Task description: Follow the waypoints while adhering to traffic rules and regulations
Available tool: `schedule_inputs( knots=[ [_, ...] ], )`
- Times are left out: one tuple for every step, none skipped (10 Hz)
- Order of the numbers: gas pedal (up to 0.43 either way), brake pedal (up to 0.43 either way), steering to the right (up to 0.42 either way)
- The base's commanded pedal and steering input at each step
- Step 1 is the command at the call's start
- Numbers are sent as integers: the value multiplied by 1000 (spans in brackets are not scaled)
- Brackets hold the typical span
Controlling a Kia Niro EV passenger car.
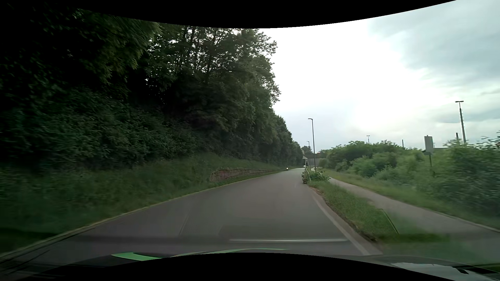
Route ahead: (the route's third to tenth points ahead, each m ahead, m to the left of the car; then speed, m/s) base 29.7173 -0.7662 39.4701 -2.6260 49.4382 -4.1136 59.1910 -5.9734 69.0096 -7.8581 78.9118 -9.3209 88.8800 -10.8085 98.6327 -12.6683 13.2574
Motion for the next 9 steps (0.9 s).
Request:
schedule_inputs(
  knots=[
    [118,0,44],
    [118,0,43],
    [118,0,41],
    [118,0,40],
    [130,0,41],
    [130,0,41],
    [130,0,41],
    [130,0,41],
    [130,0,40]
  ],
)
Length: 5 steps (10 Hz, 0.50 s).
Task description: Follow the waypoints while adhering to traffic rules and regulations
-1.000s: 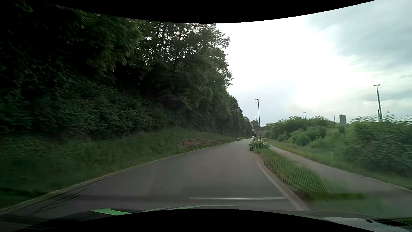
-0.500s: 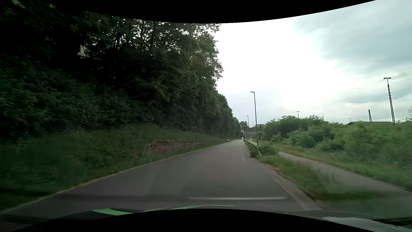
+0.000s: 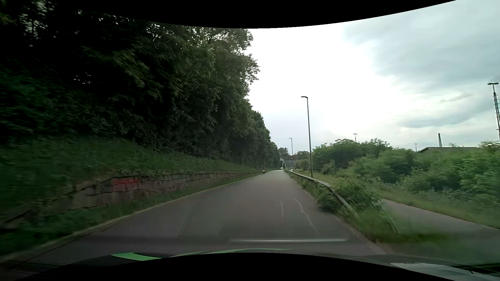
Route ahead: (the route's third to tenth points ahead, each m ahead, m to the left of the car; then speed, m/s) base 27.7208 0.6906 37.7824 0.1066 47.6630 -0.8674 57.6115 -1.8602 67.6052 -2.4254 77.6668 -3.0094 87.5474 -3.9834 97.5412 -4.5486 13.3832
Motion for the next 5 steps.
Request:
schedule_inputs(
  knots=[
    [130,0,35],
    [130,0,31],
    [130,0,31],
    [130,0,30],
    [130,0,28]
  ],
)
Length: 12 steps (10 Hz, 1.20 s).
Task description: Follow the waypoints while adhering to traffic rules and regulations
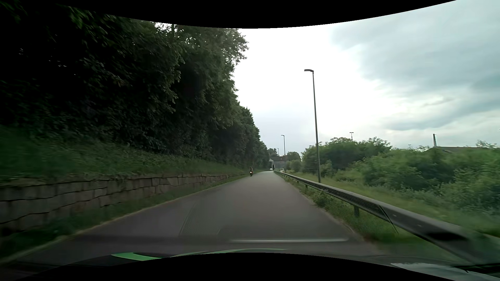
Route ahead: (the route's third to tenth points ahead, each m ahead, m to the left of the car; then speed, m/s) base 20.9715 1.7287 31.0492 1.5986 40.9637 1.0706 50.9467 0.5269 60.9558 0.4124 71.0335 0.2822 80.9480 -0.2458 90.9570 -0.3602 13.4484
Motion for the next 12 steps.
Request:
schedule_inputs(
  knots=[
    [130,0,24],
    [130,0,21],
    [130,0,19],
    [130,0,15],
    [130,0,11],
    [130,0,7],
    [130,0,3],
    [130,0,-1],
    [130,0,-3],
    [130,0,-4],
    [130,0,-5],
    [130,0,-5]
  ],
)
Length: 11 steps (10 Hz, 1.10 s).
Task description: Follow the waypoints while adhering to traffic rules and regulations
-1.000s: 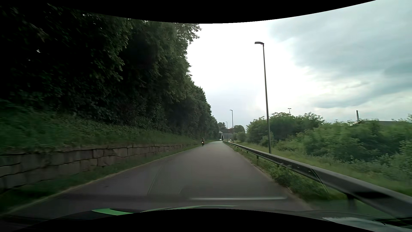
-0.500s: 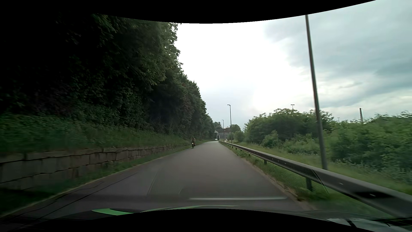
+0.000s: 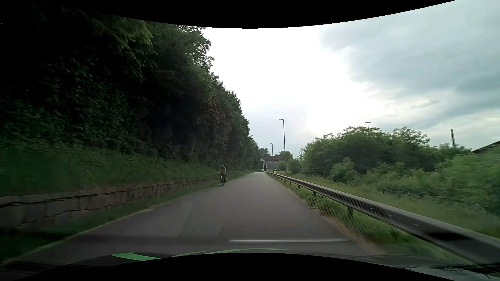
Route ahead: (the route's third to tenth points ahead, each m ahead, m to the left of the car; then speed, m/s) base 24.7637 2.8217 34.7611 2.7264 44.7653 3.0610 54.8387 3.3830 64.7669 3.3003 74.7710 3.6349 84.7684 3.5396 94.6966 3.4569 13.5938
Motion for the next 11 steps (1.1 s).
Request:
schedule_inputs(
  knots=[
    [130,0,-4],
    [130,0,-5],
    [130,0,-2],
    [130,0,0],
    [130,0,0],
    [130,0,0],
    [130,0,1],
    [130,0,1],
    [118,0,1],
    [118,0,0],
    [118,0,0]
  ],
)
